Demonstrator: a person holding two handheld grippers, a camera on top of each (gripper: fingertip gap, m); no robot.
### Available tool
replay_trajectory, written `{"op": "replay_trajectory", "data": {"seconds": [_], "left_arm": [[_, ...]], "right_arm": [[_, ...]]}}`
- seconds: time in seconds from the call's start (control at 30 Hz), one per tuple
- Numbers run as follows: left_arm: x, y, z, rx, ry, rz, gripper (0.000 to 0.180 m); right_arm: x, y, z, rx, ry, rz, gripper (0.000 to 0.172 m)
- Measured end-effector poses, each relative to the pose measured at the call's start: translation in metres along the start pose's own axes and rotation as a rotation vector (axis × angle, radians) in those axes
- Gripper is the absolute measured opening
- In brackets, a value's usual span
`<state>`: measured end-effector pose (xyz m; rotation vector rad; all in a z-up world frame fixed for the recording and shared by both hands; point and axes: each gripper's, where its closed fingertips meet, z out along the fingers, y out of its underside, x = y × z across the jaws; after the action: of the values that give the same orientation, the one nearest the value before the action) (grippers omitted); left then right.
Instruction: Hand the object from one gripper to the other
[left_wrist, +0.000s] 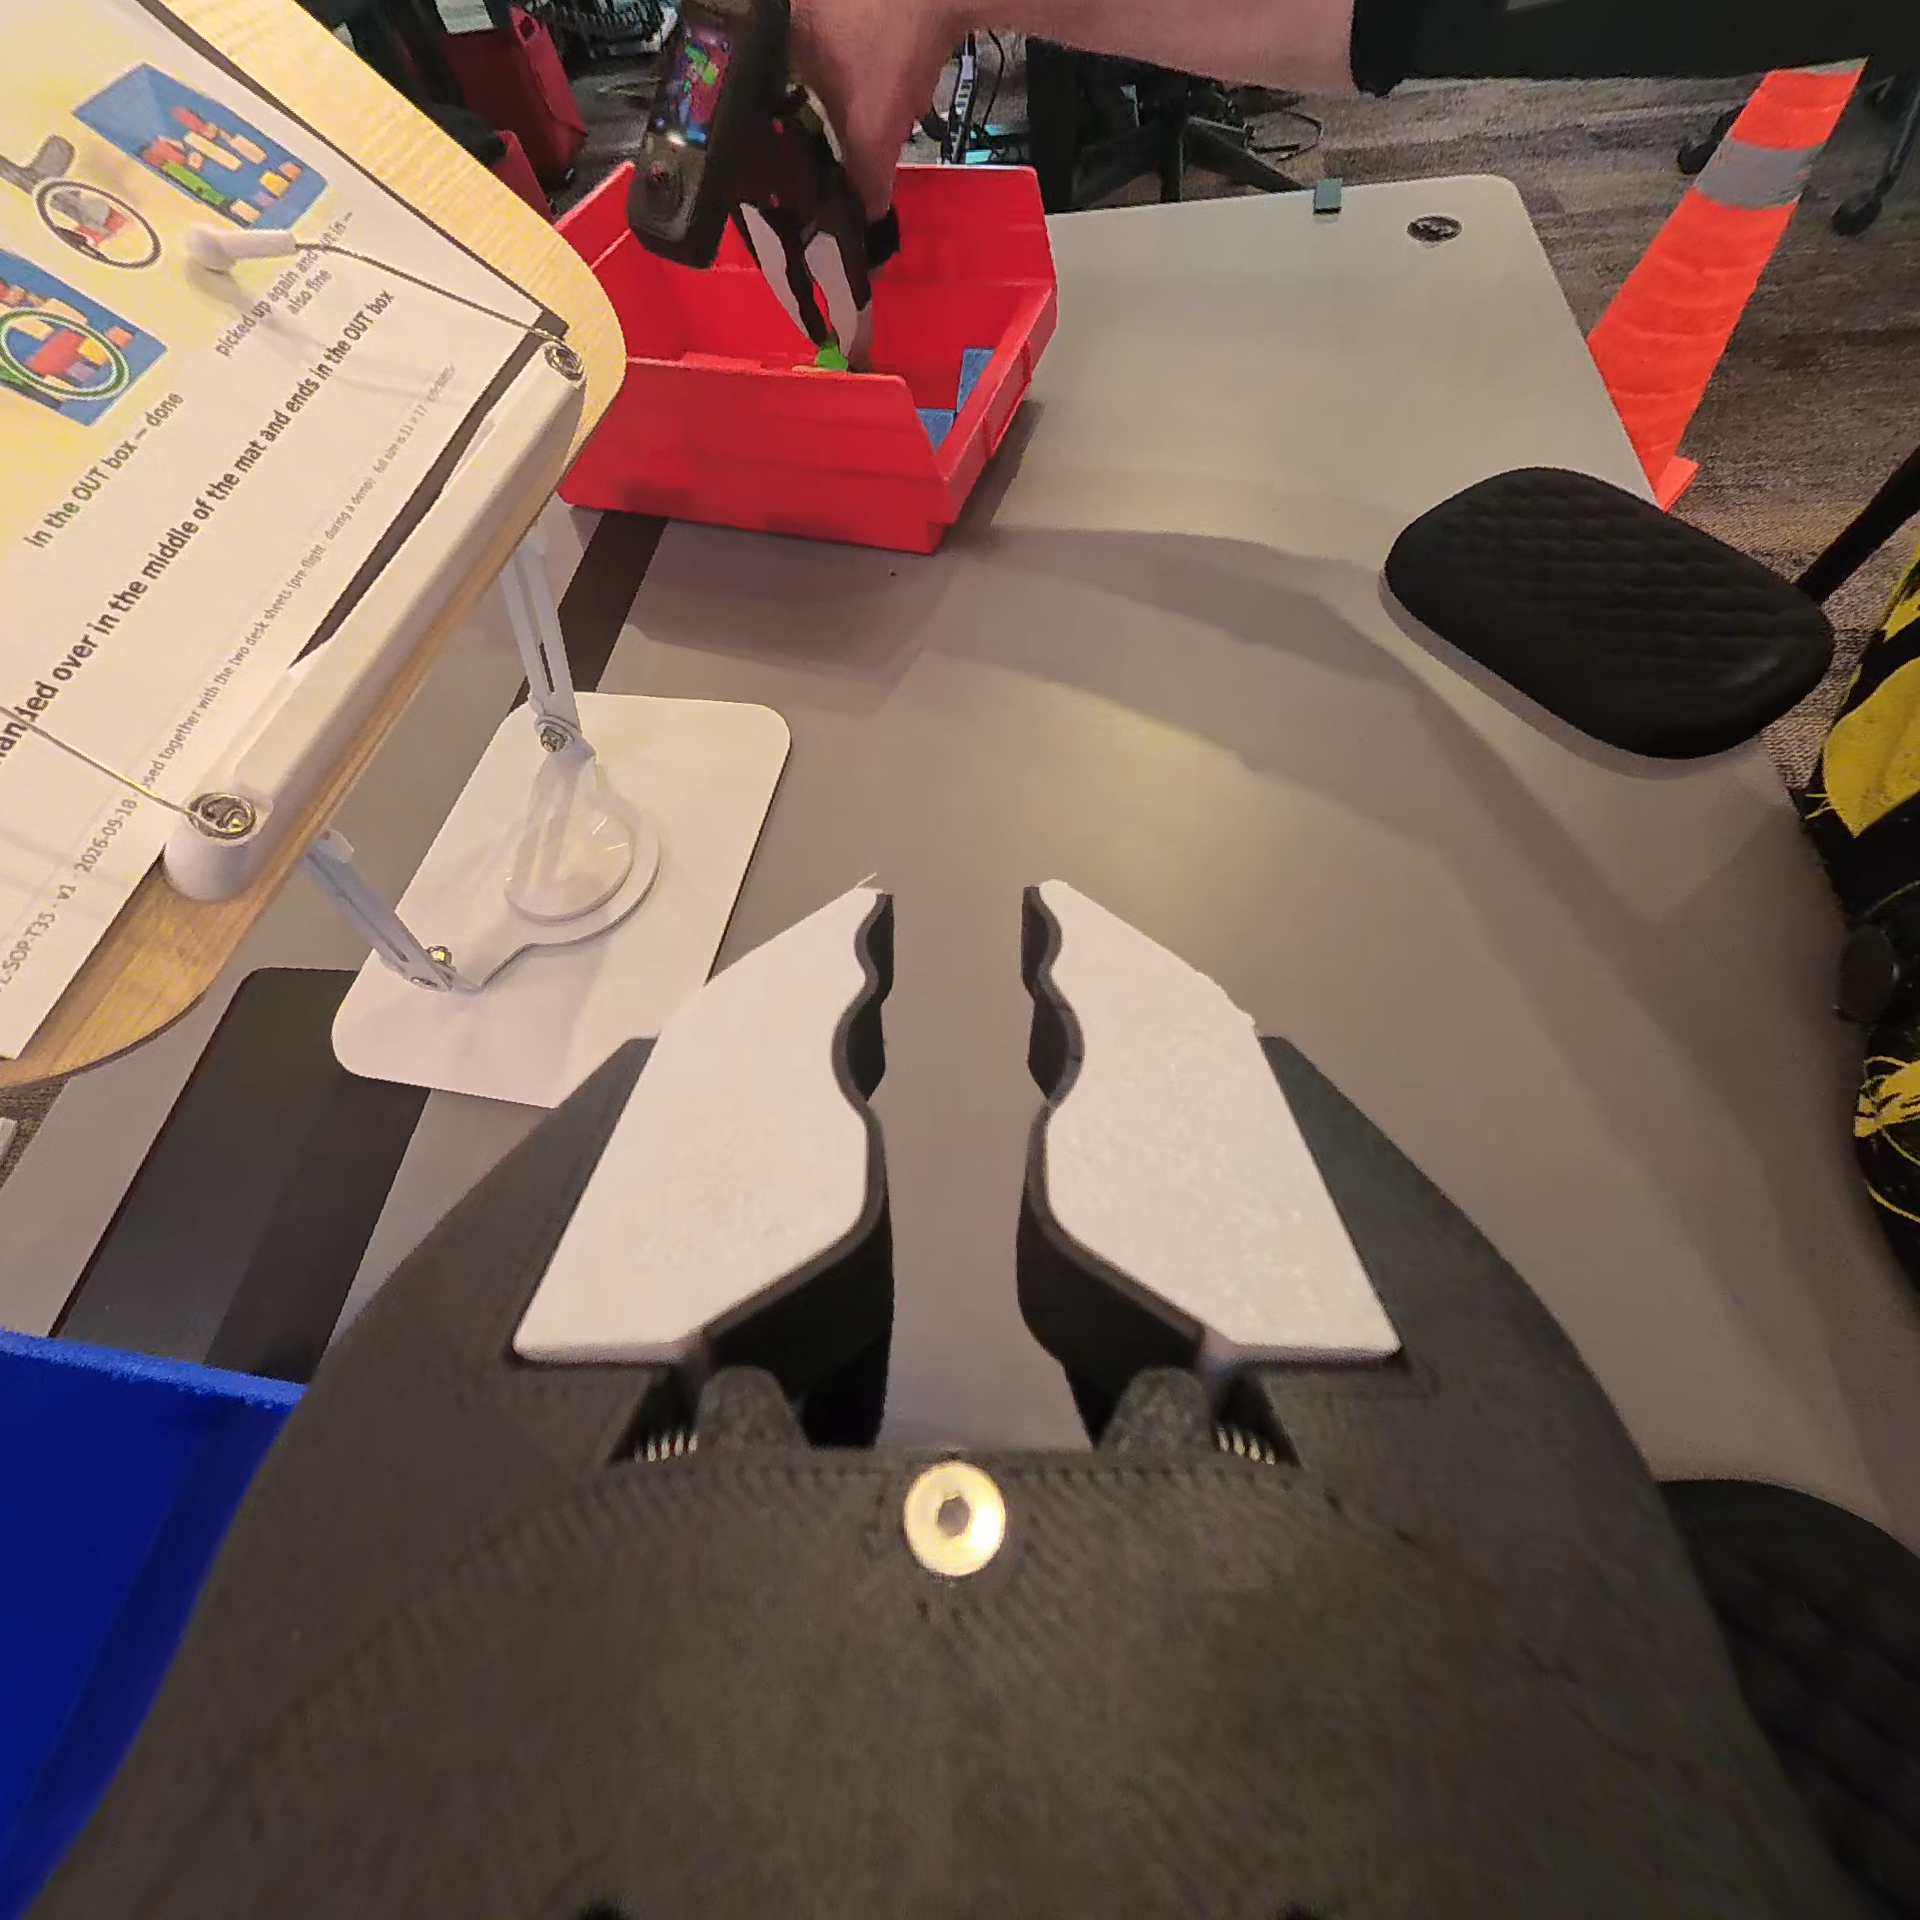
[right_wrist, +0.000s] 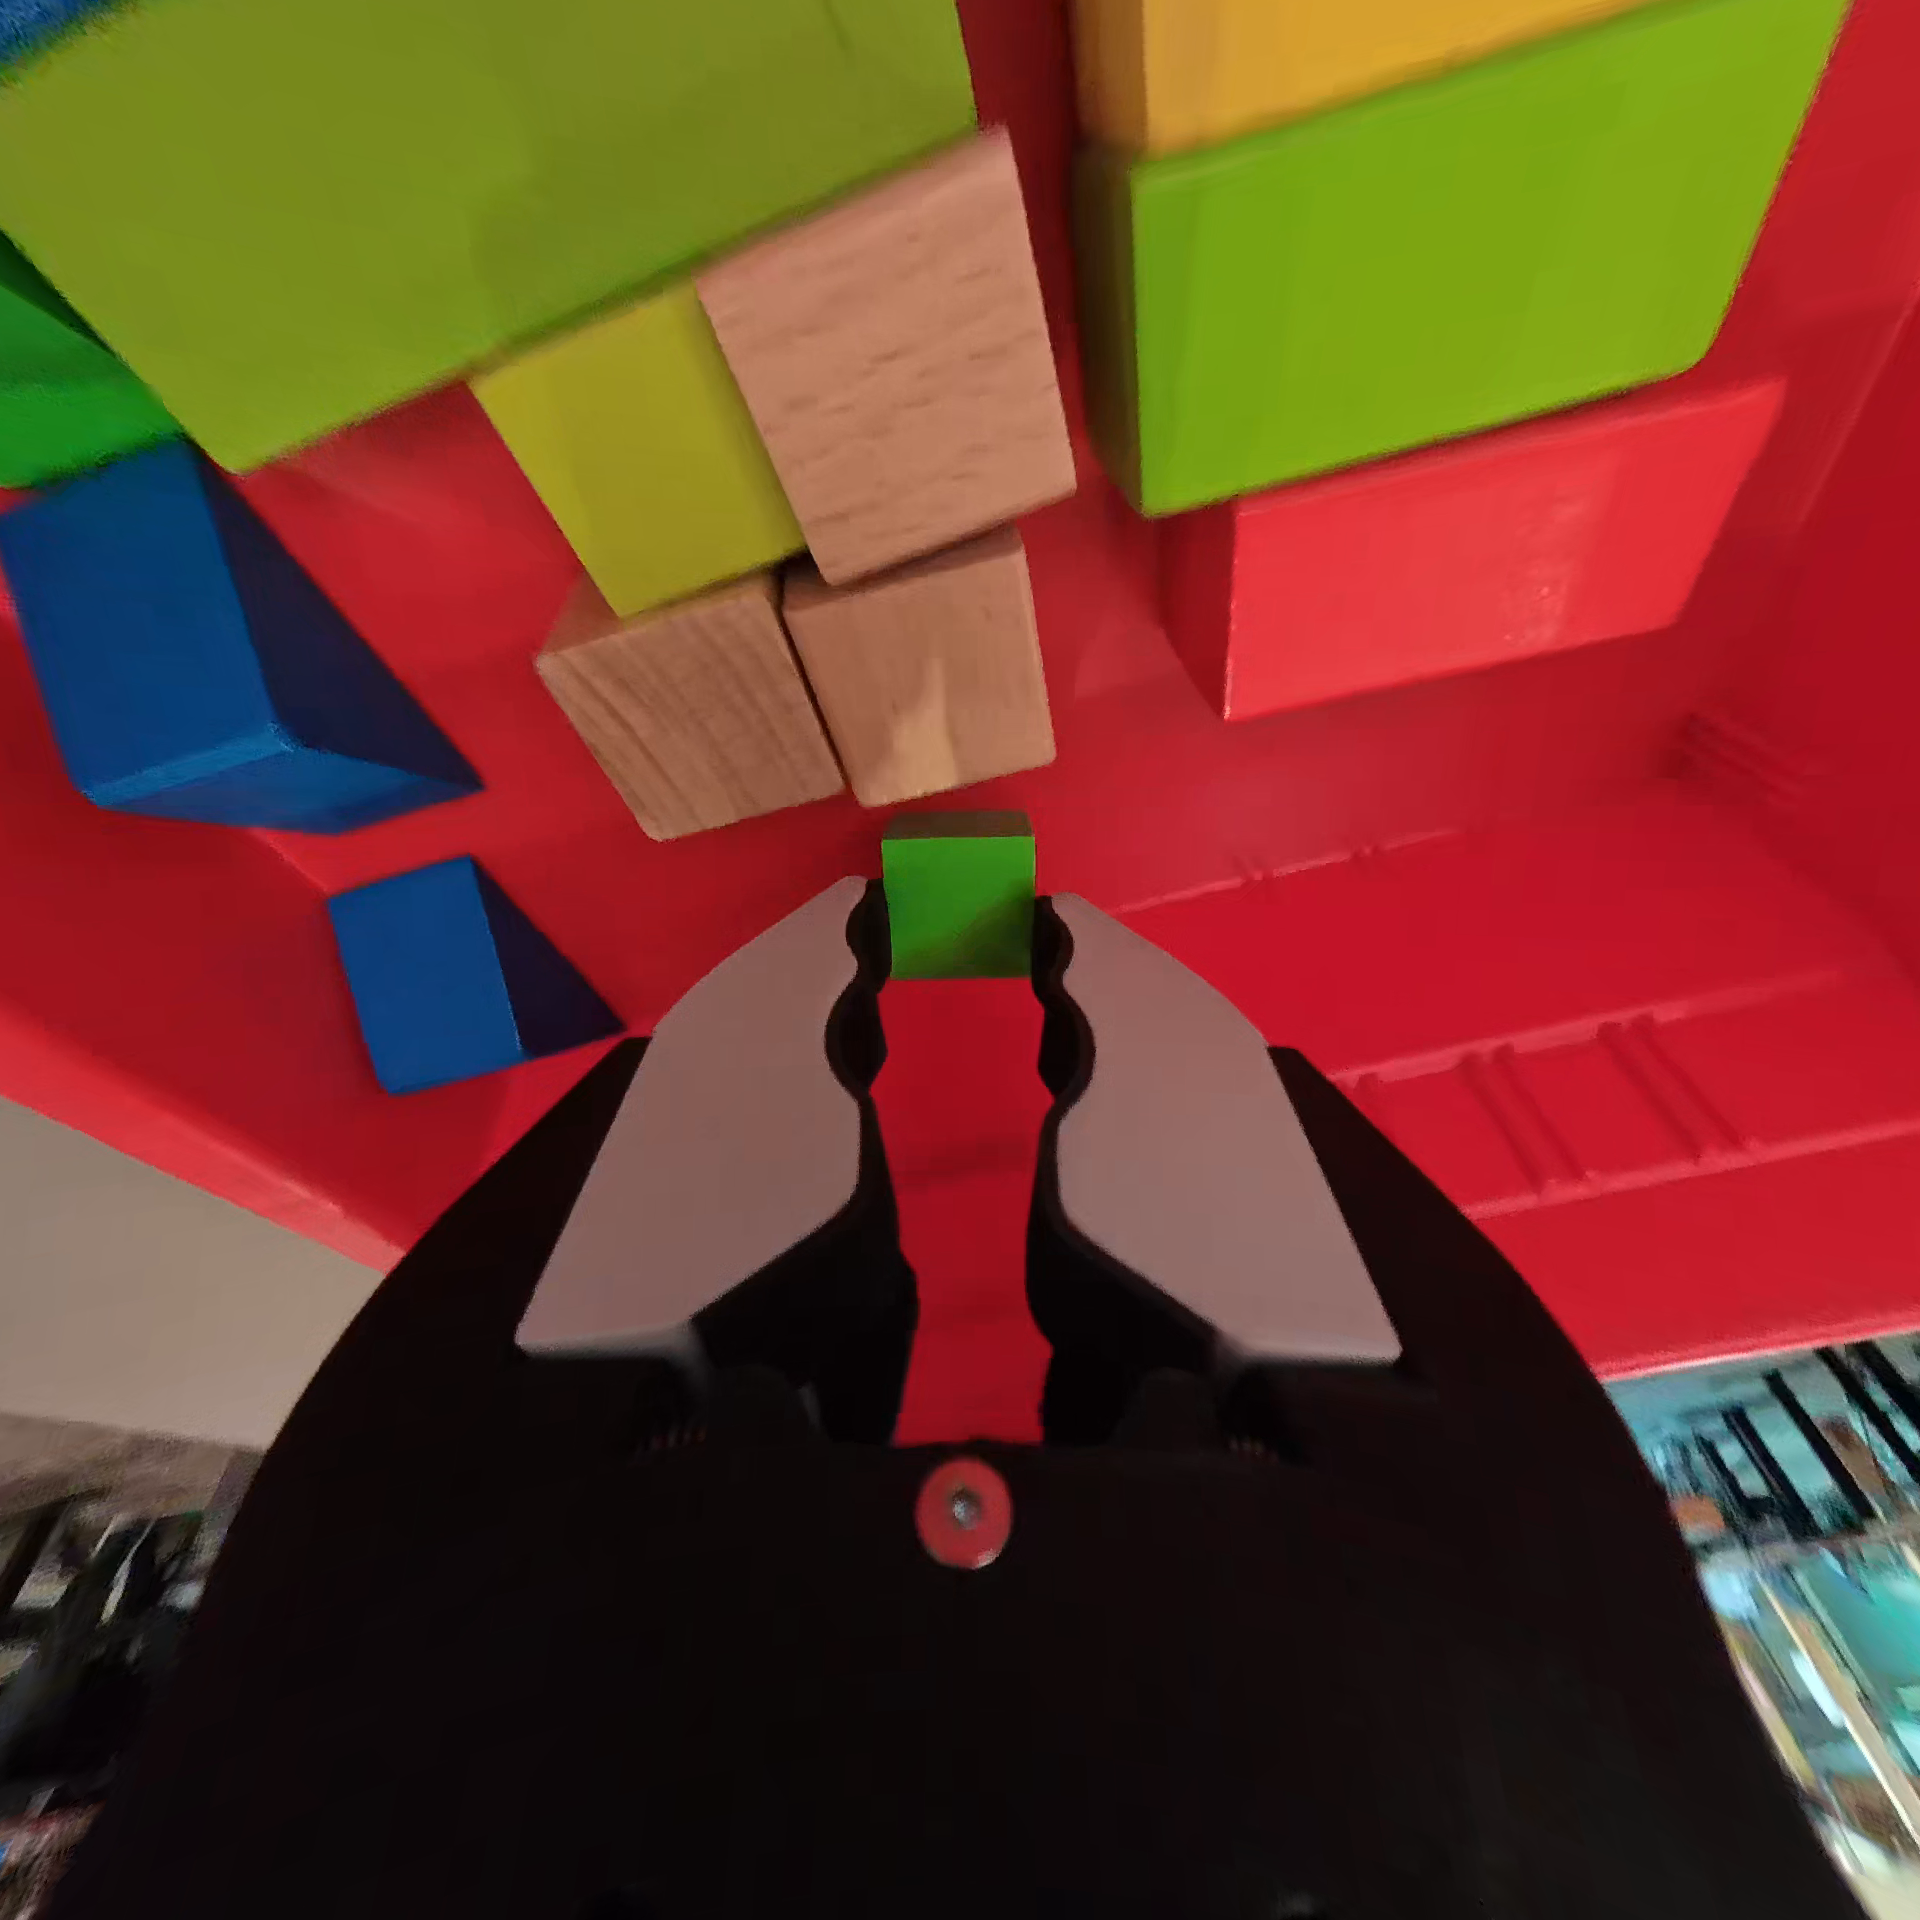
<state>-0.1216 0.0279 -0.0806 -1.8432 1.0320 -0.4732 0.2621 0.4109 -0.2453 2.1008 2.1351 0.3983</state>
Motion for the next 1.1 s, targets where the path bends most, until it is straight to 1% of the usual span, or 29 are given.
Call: {"op": "replay_trajectory", "data": {"seconds": [0.03, 0.1, 0.13, 0.23, 0.4, 0.53, 0.63, 0.67, 0.7, 0.73, 0.83, 0.97, 1.1], "left_arm": [[0.0, 0.0, 0.001, -0.003, 0.001, 0.0, 0.024], [0.001, 0.0, 0.002, -0.008, 0.004, 0.003, 0.024], [0.001, 0.0, 0.003, -0.011, 0.005, 0.006, 0.024], [0.003, -0.001, 0.005, -0.021, 0.007, 0.016, 0.024], [0.004, 0.001, 0.006, -0.033, 0.008, 0.018, 0.024], [0.004, 0.002, 0.009, -0.039, 0.012, 0.015, 0.024], [0.004, 0.003, 0.01, -0.042, 0.01, 0.02, 0.024], [0.003, 0.003, 0.01, -0.045, 0.007, 0.02, 0.025], [0.001, 0.004, 0.008, -0.048, -0.001, 0.019, 0.026], [-0.001, 0.004, 0.006, -0.047, -0.008, 0.016, 0.026], [-0.007, 0.008, -0.004, -0.051, -0.036, -0.002, 0.029], [-0.021, 0.022, -0.024, -0.092, -0.104, -0.026, 0.033], [-0.05, 0.056, -0.054, -0.206, -0.228, -0.049, 0.039]], "right_arm": [[-0.002, 0.005, 0.003, -0.044, -0.012, 0.003, 0.025], [-0.003, 0.006, 0.005, -0.084, -0.018, -0.008, 0.032], [-0.003, 0.006, 0.006, -0.097, -0.011, -0.021, 0.026], [-0.002, 0.008, 0.005, -0.119, -0.016, -0.039, 0.025], [0.005, -0.004, -0.005, -0.042, 0.044, -0.129, 0.025], [0.005, -0.014, -0.01, 0.002, 0.055, -0.173, 0.025], [0.002, -0.015, -0.007, -0.008, 0.048, -0.183, 0.026], [0.002, -0.015, -0.006, -0.007, 0.047, -0.179, 0.029], [0.002, -0.016, -0.005, -0.002, 0.049, -0.172, 0.038], [0.003, -0.015, -0.007, 0.004, 0.057, -0.167, 0.042], [0.003, -0.016, -0.017, 0.056, 0.07, -0.144, 0.046], [0.001, -0.01, -0.043, 0.1, 0.135, -0.115, 0.041], [-0.019, -0.005, -0.083, 0.16, 0.242, -0.105, 0.038]]}}
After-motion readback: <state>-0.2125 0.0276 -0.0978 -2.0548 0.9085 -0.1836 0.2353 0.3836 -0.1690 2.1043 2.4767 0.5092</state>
